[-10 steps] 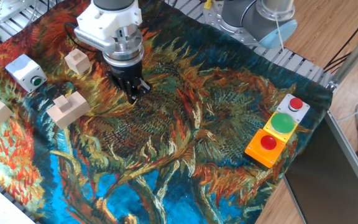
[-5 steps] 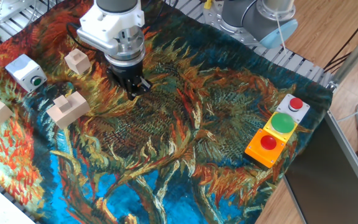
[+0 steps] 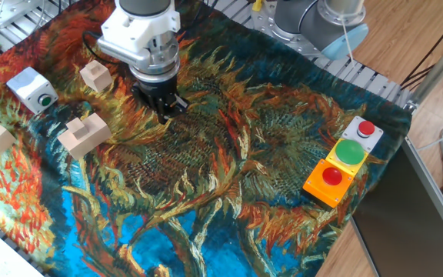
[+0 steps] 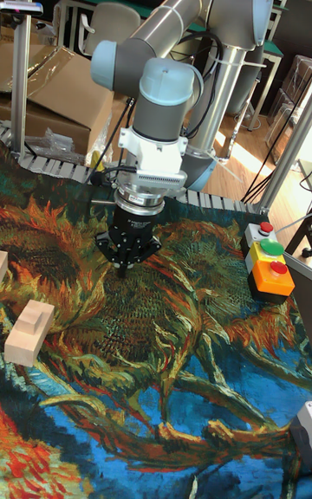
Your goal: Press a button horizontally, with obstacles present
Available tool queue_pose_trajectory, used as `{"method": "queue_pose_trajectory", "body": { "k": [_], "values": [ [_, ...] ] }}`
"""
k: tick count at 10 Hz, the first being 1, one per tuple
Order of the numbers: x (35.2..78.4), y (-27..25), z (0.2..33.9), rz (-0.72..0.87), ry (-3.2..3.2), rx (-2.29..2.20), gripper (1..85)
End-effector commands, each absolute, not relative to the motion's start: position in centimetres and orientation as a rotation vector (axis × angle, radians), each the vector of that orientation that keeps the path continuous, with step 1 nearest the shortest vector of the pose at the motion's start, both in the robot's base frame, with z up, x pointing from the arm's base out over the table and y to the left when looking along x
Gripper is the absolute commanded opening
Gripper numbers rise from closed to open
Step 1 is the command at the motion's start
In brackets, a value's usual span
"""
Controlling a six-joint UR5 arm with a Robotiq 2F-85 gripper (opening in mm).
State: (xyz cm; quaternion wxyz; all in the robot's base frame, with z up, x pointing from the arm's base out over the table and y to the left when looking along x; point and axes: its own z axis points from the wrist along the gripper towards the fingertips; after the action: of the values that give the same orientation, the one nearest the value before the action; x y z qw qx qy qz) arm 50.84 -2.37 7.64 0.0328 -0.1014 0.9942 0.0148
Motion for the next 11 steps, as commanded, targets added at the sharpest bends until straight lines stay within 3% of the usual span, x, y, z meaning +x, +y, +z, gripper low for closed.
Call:
{"method": "queue_pose_trajectory", "body": {
  "k": [1,4,8,11],
  "values": [
    [50.9,0.8,8.0,0.158,3.035,-0.266,1.3],
    [49.6,4.5,9.7,0.158,3.038,-0.203,1.3],
    [50.2,3.0,10.0,0.040,3.030,-0.240,1.3],
    [52.1,2.0,8.3,0.005,3.013,-0.294,1.3]
  ]
}}
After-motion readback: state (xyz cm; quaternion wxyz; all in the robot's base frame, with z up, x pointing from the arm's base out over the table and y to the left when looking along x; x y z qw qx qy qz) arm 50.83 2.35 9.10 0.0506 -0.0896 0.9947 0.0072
